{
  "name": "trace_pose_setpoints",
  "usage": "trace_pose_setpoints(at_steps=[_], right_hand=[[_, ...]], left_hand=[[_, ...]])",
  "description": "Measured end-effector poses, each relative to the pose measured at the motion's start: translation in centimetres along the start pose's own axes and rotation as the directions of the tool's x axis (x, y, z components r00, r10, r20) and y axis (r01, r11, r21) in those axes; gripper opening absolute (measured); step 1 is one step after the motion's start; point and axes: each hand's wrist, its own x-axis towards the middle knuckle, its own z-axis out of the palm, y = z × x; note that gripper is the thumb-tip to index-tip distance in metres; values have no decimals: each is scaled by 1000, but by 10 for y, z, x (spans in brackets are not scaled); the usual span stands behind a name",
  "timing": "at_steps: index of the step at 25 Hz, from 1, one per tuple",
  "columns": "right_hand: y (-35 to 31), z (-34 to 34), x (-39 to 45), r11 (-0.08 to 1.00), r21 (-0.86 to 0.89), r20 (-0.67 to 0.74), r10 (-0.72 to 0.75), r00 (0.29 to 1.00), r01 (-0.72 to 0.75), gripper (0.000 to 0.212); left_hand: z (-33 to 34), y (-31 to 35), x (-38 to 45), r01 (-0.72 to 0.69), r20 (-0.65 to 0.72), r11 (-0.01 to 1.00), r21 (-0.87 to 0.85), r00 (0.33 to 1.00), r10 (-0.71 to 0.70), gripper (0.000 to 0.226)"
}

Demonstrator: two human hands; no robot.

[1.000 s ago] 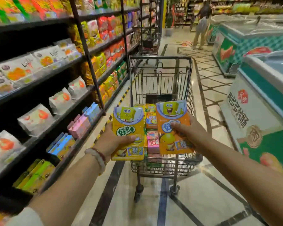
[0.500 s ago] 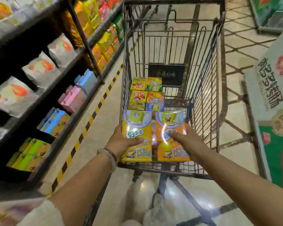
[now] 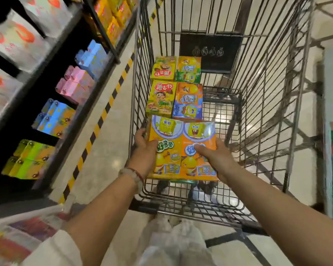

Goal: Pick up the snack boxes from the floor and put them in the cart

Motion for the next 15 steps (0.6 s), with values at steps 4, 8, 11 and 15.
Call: trace_pose_setpoints(at_steps=[4,8,11,15], right_hand=[[20,3,16,998,-16,-17,58,998,-58,56],[26,3,23,991,-133,-76,0,997,-11,43],[24,4,21,981,-194,-91,-47,995,29,25],[21,5,23,958,-282,-95,-85,992,55,28]], left_hand=[[7,-18,8,-150,-167,975,164,970,178,27],[13,-37,21,-299,-191,860,413,895,403,38],[17,-42,27,-344,-216,826,447,854,473,35],[16,-45,31,-431,-223,739,518,766,603,22]])
